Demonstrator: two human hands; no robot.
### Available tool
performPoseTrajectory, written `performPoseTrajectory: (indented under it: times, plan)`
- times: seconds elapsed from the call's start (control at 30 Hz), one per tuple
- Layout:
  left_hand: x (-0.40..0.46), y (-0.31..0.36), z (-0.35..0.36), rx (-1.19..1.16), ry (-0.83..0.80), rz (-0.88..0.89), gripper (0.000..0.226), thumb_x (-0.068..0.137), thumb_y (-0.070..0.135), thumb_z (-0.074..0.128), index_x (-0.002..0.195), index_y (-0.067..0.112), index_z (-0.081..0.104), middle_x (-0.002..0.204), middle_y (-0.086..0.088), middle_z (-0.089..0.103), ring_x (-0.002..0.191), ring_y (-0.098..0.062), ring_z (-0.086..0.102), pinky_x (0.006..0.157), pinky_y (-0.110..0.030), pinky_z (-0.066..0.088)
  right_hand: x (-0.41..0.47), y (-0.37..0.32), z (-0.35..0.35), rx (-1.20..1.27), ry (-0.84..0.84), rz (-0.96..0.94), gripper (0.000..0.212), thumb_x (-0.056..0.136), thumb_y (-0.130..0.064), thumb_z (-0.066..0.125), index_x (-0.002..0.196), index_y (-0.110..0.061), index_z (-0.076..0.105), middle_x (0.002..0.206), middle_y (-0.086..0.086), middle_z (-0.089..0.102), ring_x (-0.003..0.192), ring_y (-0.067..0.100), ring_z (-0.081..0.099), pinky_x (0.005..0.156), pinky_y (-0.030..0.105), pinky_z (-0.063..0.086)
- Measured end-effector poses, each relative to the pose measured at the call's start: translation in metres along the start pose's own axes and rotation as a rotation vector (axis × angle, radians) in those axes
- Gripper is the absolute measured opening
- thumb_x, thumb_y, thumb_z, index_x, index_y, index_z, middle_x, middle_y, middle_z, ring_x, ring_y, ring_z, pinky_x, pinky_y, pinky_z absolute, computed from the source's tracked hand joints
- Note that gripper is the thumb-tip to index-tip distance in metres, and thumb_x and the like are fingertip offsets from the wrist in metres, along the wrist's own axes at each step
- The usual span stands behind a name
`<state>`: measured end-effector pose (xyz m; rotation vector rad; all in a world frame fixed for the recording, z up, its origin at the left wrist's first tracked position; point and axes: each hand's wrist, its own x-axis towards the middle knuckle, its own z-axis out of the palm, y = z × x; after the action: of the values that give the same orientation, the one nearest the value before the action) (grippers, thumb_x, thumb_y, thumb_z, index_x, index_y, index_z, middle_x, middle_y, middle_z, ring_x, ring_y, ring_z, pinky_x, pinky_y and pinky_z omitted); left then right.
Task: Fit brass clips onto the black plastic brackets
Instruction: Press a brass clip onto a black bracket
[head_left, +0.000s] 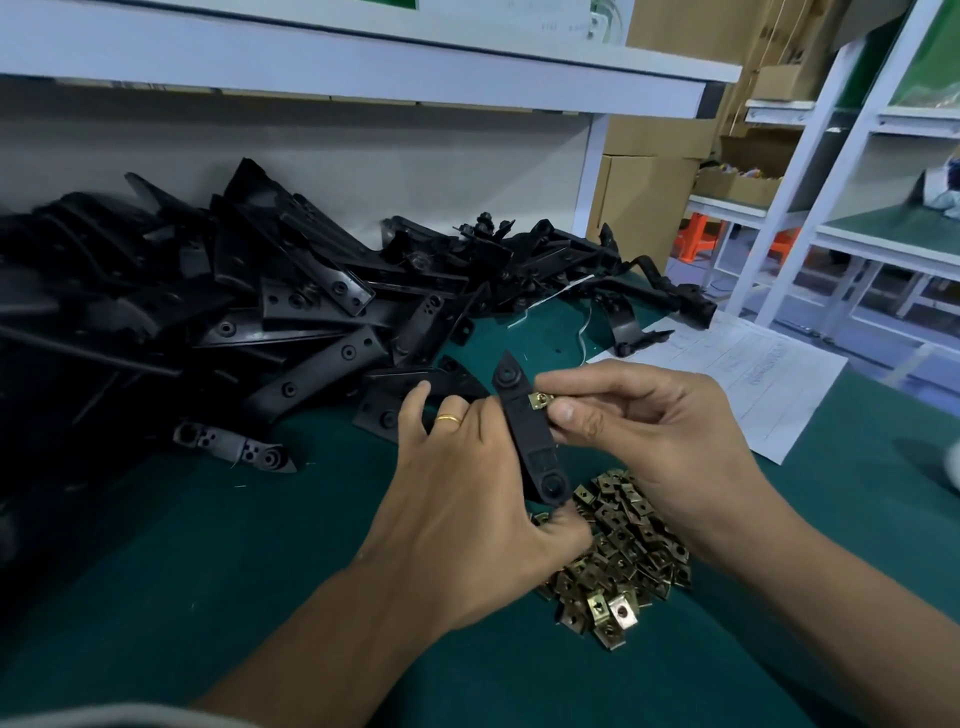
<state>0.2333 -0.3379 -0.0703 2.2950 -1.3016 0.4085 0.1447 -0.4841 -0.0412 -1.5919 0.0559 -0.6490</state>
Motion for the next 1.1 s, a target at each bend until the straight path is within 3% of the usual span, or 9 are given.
performPoseTrajectory:
  times: [0.23,0.5,0.7,0.9,1.1]
  plan:
    - [-0.001,0.001,0.0,-0.041,0.01,0.043,0.045,0.075,0.058,0.046,0.11,0.029,0.043,0.089,0.016,0.05,0.098,-0.014,0.052,0.124,-0.051,0.019,0.004,-0.006,-0.005,0.204,-0.052,0.194,0.027,0.083,-0.007,0.072,0.108,-0.001,0.078,0.103,0.024,0.077,0.094,0.031,0.078,0.079,0.031,0.063]
    - [-0.004,0.002,-0.002,0.0,-0.017,0.14,0.054,0.074,0.054,0.044,0.112,0.017,0.054,0.09,0.012,0.051,0.097,-0.016,0.052,0.123,-0.053,0.02,0.007,-0.017,-0.017,0.188,-0.144,0.547,0.038,0.074,-0.011,0.078,0.11,0.0,0.078,0.109,0.022,0.077,0.092,0.026,0.079,0.07,0.027,0.064]
    - [-0.004,0.0,-0.009,-0.003,-0.061,0.182,0.06,0.074,0.054,0.042,0.121,0.02,0.054,0.093,0.014,0.05,0.1,-0.012,0.049,0.124,-0.051,0.015,0.005,-0.02,-0.016,0.145,-0.188,0.584,0.032,0.069,-0.02,0.082,0.096,-0.002,0.082,0.091,0.018,0.079,0.072,0.021,0.079,0.058,0.024,0.062]
    - [-0.005,0.005,-0.009,-0.07,-0.09,0.226,0.064,0.072,0.05,0.046,0.13,0.023,0.049,0.095,0.017,0.046,0.101,-0.009,0.047,0.125,-0.05,0.015,0.005,-0.025,-0.019,0.1,-0.252,0.562,0.023,0.07,-0.019,0.081,0.089,-0.006,0.082,0.088,0.02,0.078,0.067,0.021,0.077,0.057,0.025,0.061]
    - [-0.005,0.004,-0.008,-0.023,-0.102,0.18,0.056,0.069,0.053,0.048,0.115,0.022,0.05,0.087,0.016,0.046,0.099,-0.013,0.049,0.124,-0.051,0.018,0.005,-0.02,-0.015,0.008,-0.245,0.43,0.015,0.086,-0.013,0.073,0.09,0.001,0.076,0.083,0.023,0.074,0.066,0.025,0.073,0.059,0.031,0.062]
